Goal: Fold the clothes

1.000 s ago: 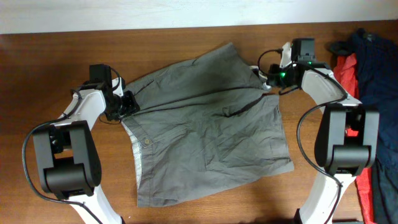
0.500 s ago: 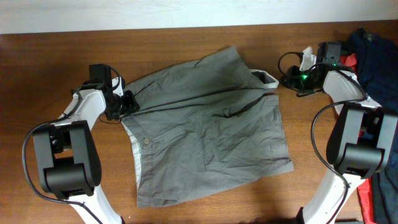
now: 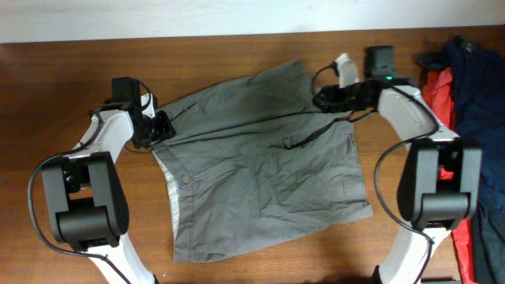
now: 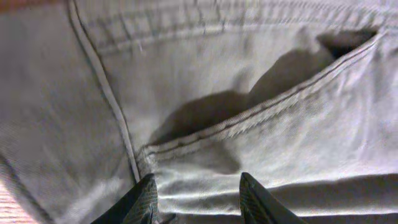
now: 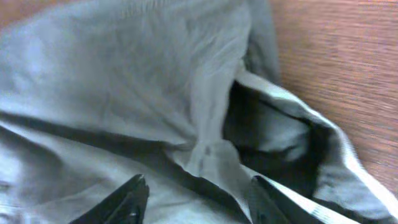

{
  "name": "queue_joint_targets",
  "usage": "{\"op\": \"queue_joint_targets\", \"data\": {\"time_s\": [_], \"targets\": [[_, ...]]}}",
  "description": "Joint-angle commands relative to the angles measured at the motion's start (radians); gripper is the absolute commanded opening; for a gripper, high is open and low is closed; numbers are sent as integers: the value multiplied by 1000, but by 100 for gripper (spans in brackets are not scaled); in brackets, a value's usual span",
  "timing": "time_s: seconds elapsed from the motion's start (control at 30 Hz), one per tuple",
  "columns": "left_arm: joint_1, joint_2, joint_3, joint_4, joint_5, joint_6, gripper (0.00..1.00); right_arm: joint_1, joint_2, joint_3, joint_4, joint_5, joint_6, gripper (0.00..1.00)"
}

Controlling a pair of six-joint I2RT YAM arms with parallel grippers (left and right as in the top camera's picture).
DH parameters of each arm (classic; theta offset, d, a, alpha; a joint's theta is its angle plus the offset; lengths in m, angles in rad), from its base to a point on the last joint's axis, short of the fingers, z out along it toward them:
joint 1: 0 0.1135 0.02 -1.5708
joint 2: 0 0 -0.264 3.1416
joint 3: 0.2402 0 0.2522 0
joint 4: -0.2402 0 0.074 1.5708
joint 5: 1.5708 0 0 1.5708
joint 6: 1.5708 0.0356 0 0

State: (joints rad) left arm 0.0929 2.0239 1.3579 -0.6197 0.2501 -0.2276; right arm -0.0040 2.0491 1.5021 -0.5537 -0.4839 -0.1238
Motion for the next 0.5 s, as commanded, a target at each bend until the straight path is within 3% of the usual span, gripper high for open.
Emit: {"op": "queue_joint_targets", "data": {"time_s": [0.0, 0.03, 0.37, 0.4, 0.47], "targets": [[8, 16, 37, -2, -10, 13, 43, 23, 25, 6, -3, 183, -26, 16], [8, 16, 40, -2, -10, 13, 43, 24, 28, 6, 0, 190, -25, 4], [8, 16, 40, -1, -10, 13, 43, -59, -17, 60, 11, 115, 79, 4], [8, 16, 40, 0, -10, 13, 43, -62, -17, 60, 13, 100, 68, 8], [8, 16, 40, 8, -10, 14, 43, -62, -15, 59, 10, 59, 26, 36]]}}
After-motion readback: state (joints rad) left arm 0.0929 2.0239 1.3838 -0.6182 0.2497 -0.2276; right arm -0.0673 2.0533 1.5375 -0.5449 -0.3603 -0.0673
